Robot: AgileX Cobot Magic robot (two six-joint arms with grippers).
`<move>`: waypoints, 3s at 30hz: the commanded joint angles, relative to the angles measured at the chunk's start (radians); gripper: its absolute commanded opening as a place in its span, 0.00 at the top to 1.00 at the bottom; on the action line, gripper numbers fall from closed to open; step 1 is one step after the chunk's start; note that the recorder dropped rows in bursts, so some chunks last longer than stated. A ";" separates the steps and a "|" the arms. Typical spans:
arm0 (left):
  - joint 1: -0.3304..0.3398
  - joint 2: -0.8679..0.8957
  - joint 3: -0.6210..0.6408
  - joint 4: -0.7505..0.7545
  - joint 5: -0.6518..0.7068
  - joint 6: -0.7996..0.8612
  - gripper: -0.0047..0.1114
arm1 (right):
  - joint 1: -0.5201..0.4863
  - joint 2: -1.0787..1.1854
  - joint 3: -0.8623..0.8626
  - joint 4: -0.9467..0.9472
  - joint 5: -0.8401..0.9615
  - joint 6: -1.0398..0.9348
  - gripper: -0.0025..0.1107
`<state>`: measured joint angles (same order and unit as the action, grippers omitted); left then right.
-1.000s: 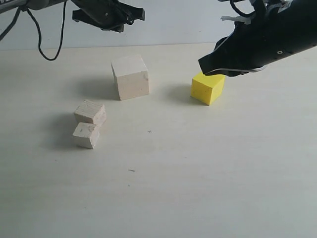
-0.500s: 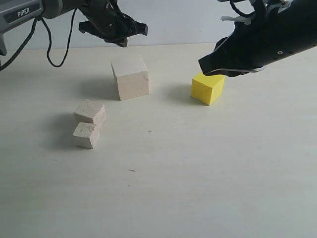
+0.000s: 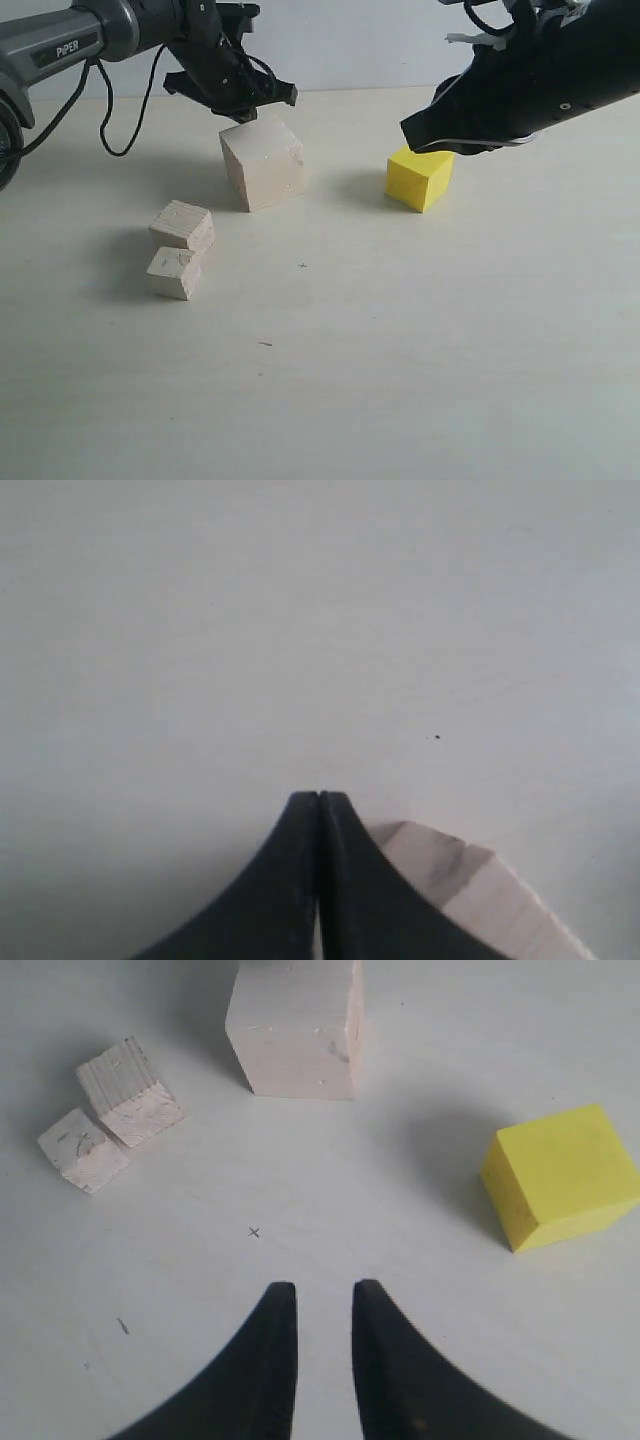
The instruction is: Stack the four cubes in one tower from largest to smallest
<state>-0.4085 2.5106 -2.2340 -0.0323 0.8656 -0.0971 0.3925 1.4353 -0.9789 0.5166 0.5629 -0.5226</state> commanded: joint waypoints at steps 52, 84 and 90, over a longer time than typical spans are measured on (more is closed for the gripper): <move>-0.089 -0.001 0.102 -0.415 0.356 0.567 0.96 | -0.075 0.036 -0.006 -0.376 -0.192 0.338 0.83; -0.005 -0.402 0.500 -0.210 0.264 0.373 0.96 | -0.066 0.323 -0.006 0.330 -0.084 -0.285 0.98; 0.021 -0.613 0.771 -0.222 0.112 0.365 0.96 | -0.066 0.360 -0.006 0.378 -0.101 -0.310 0.98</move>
<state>-0.3900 1.9974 -1.5622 -0.2428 1.0471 0.2849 0.3252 1.7716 -0.9789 0.8693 0.4733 -0.8067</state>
